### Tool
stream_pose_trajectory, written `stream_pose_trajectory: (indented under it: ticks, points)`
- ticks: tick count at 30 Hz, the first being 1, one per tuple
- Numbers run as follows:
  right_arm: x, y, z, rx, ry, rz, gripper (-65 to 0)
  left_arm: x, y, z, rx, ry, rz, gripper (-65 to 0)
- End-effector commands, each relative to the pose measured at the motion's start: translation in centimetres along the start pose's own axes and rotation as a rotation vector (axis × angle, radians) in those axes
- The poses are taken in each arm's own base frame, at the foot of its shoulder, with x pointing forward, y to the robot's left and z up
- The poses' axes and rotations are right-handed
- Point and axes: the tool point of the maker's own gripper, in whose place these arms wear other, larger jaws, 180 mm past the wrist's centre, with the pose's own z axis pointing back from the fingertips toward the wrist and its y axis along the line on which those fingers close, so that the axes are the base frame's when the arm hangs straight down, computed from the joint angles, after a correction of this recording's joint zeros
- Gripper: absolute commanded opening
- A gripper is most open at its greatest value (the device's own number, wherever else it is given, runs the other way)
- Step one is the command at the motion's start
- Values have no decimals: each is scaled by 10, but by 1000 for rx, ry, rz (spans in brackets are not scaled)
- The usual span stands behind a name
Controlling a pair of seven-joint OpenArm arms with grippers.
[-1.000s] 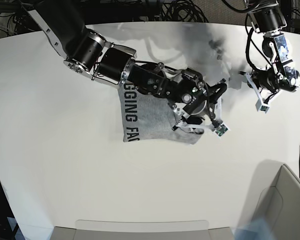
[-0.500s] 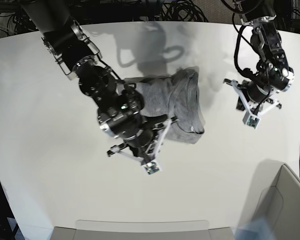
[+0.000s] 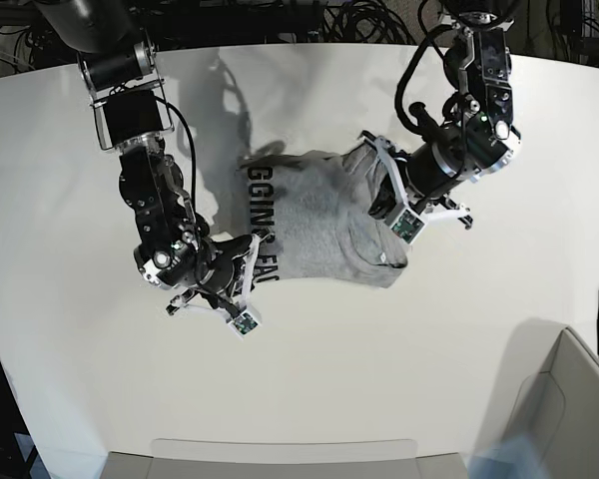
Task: Fold the T-shirt properly
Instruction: 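Press and square the folded bundle with both grippers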
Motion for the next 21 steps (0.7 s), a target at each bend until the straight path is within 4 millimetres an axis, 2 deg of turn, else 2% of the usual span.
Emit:
stream_pose_trajectory:
  ticks: [1, 4, 6, 8, 12, 15, 17, 21]
  points:
    - [9, 0, -4, 20, -30, -8, -650, 9, -6, -2, -22, -33, -8, -650]
    - [-10, 1, -22, 46, 4, -45, -650, -11, -16, -17, -77, 36, -9, -650]
    - [-19, 3, -27, 55, 20, -57, -650, -28, -24, -29, -115, 91, 1, -650]
    - [-25, 8, -29, 64, 32, -59, -650, -47, -23, -37, -131, 147, 20, -650]
    - [-38, 20, -29, 83, 49, -61, -650, -49, -8, -48, -121, 129, 48, -650]
    - [-51, 45, -26, 114, 90, 0, -650, -59, 4, -53, -105, 143, 89, -650]
    - [-59, 59, -21, 131, 120, 50, -650, -46, 19, -58, -84, 122, 91, -650]
    - [-64, 91, -9, 174, 116, 98, -650, -37, 38, -70, -69, 122, 108, -650]
